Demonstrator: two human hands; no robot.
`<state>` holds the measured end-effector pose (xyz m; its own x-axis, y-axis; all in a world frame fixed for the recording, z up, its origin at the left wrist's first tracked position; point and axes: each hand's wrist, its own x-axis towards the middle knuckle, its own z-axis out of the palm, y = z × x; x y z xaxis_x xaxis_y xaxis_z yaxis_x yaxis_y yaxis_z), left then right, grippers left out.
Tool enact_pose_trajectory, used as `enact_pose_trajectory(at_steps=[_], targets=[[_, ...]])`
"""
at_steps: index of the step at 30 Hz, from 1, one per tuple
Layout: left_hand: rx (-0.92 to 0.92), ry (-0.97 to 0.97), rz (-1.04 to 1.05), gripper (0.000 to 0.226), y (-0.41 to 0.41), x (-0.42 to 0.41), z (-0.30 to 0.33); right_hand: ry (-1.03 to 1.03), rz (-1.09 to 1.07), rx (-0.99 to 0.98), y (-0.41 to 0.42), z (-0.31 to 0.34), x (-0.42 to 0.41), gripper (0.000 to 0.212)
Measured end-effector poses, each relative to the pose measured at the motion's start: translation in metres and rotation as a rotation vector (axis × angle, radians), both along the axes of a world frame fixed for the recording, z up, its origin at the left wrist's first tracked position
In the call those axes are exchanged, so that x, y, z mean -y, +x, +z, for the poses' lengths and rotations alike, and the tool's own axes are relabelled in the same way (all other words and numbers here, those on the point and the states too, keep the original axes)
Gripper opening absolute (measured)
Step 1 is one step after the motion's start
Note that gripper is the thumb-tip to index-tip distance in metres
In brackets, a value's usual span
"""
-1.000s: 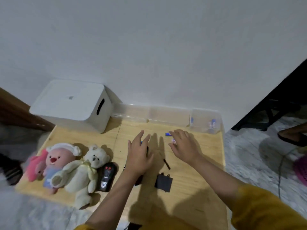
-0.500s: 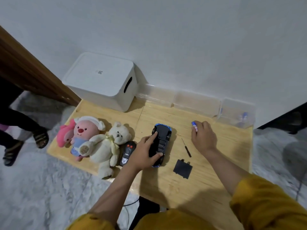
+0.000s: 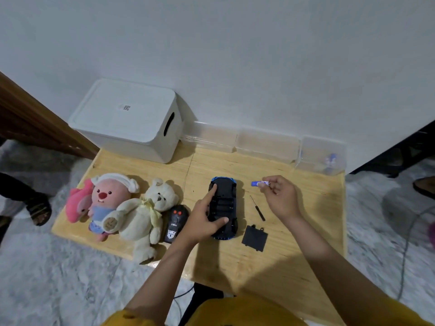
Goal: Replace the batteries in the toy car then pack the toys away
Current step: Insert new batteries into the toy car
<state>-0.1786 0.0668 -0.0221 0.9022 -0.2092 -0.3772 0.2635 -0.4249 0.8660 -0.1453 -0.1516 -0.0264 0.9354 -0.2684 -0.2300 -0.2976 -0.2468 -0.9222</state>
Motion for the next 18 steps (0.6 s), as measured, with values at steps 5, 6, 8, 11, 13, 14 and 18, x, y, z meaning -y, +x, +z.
enact_pose_trajectory(at_steps=[5, 6, 8, 11, 13, 14, 18], targets=[[0.003, -0.091, -0.014, 0.089, -0.002, 0.014, 0.01, 0.099, 0.05, 0.036, -0.016, 0.019, -0.018, 0.013], [0.01, -0.098, -0.01, 0.09, -0.002, 0.015, 0.011, 0.092, 0.067, 0.046, -0.018, 0.022, -0.02, 0.012], [0.032, -0.113, 0.008, 0.092, -0.001, 0.02, 0.014, 0.047, 0.101, 0.081, -0.02, 0.029, -0.024, 0.016], [0.072, -0.129, 0.045, 0.095, 0.0, 0.026, 0.018, 0.008, 0.114, 0.122, -0.019, 0.041, -0.028, 0.026], [0.088, -0.153, 0.072, 0.097, 0.0, 0.029, 0.021, -0.008, 0.111, 0.132, -0.016, 0.049, -0.029, 0.028], [0.092, -0.167, 0.088, 0.097, -0.001, 0.03, 0.022, -0.011, 0.112, 0.13, -0.015, 0.052, -0.028, 0.026], [0.117, -0.21, 0.135, 0.096, 0.0, 0.032, 0.029, -0.006, 0.139, 0.107, -0.014, 0.064, -0.026, 0.02]])
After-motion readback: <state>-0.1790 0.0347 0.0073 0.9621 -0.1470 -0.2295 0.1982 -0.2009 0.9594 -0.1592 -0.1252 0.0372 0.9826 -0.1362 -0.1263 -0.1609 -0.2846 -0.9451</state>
